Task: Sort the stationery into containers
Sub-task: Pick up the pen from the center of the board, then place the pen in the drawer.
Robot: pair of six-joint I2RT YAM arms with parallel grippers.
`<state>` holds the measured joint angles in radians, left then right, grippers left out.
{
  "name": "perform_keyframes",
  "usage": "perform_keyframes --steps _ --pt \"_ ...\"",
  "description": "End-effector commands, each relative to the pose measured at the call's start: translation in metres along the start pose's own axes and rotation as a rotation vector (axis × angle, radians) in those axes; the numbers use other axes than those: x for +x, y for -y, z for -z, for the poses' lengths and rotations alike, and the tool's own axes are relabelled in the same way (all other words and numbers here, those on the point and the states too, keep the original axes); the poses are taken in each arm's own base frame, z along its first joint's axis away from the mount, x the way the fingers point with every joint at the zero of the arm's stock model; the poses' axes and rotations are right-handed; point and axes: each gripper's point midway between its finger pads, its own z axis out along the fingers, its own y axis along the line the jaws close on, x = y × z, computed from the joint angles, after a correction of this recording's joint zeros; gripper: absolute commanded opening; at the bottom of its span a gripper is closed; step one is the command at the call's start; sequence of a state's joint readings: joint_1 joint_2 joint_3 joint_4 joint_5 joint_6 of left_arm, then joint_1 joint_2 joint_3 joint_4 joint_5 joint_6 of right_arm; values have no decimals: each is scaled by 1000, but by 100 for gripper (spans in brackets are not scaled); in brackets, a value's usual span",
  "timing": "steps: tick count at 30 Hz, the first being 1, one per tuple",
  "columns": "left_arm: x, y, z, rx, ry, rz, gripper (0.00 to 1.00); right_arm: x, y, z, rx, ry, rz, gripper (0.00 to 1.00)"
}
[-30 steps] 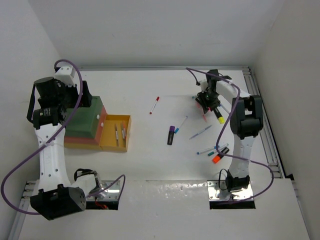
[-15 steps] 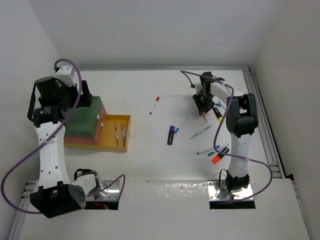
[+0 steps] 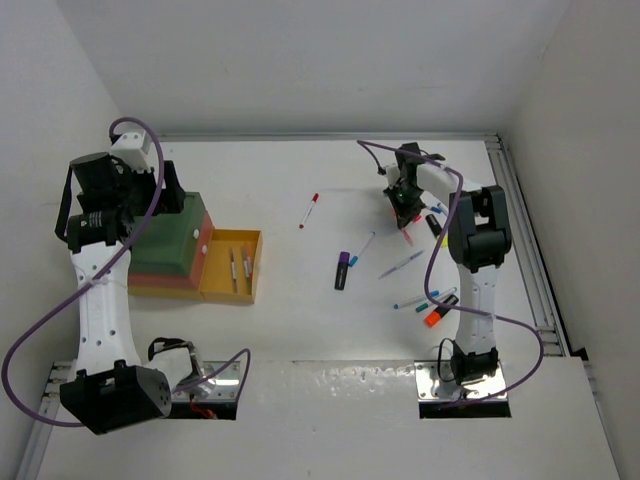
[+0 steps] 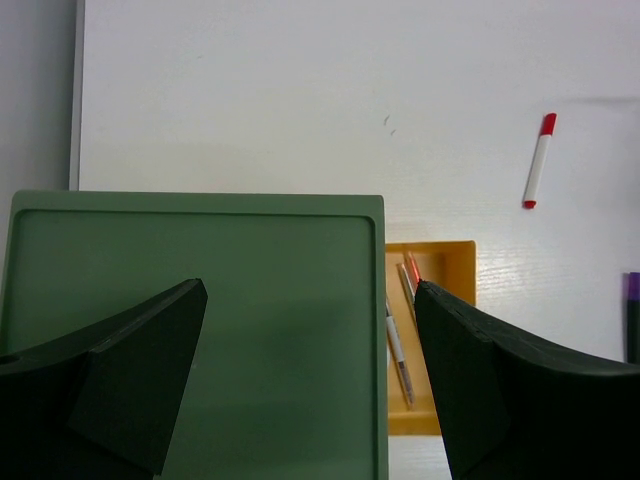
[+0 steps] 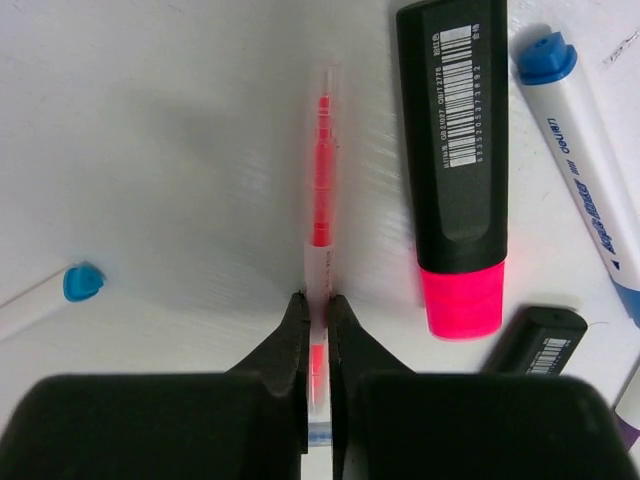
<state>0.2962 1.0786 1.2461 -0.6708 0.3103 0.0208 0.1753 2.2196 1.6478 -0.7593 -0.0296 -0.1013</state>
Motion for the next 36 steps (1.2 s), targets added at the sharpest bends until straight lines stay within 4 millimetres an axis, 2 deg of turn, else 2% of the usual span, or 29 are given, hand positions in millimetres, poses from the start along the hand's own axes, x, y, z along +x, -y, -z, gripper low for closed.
perform_keyframes --steps 1,3,7,8,11,13,14,17,18,19,20,22,23,25,26,27,29,30,36 --pt "-9 -2 1 -6 39 -5 92 -8 -9 9 -18 23 0 0" --pt "-9 -4 2 -16 41 -6 92 -18 -23 28 -46 70 4 0" --pt "-11 -3 3 -18 48 -4 92 -48 -69 81 -157 190 19 0" --pt "-9 -3 3 -16 45 -3 92 -61 -90 104 -237 243 -30 0" --pt "-1 0 1 -2 38 1 92 -83 -152 141 -424 333 -88 0" --pt "-1 1 1 7 46 0 92 -92 -200 153 -537 364 -83 0" --pt "-1 2 1 8 49 -2 92 -93 -233 159 -593 348 -109 0" --pt "-3 -1 0 0 41 51 92 -113 -282 170 -697 377 -172 0" --pt "-9 0 3 7 43 57 93 -113 -307 173 -724 373 -153 0" --pt "-10 -2 1 5 35 61 92 -125 -324 186 -755 411 -139 0" --pt "-14 -4 3 0 37 65 92 -123 -349 181 -751 407 -108 0" --pt "-21 -6 6 -1 42 70 93 -126 -375 188 -775 439 -83 0" --pt "-23 -7 7 -7 48 73 93 -119 -395 188 -795 431 -59 0" --pt "-26 -8 10 -13 60 84 93 -119 -416 184 -831 427 -63 0" --pt "-27 -10 11 -19 66 89 93 -112 -432 181 -843 409 -44 0" --pt "-26 -10 10 -20 68 98 93 -111 -439 169 -833 400 -38 0" --pt "-23 -13 12 -31 71 106 93 -110 -458 166 -840 416 6 0" --pt "-22 -14 13 -34 70 104 93 -110 -463 157 -827 417 13 0" --pt "-18 -18 13 -47 57 105 93 -103 -478 126 -807 402 41 0"
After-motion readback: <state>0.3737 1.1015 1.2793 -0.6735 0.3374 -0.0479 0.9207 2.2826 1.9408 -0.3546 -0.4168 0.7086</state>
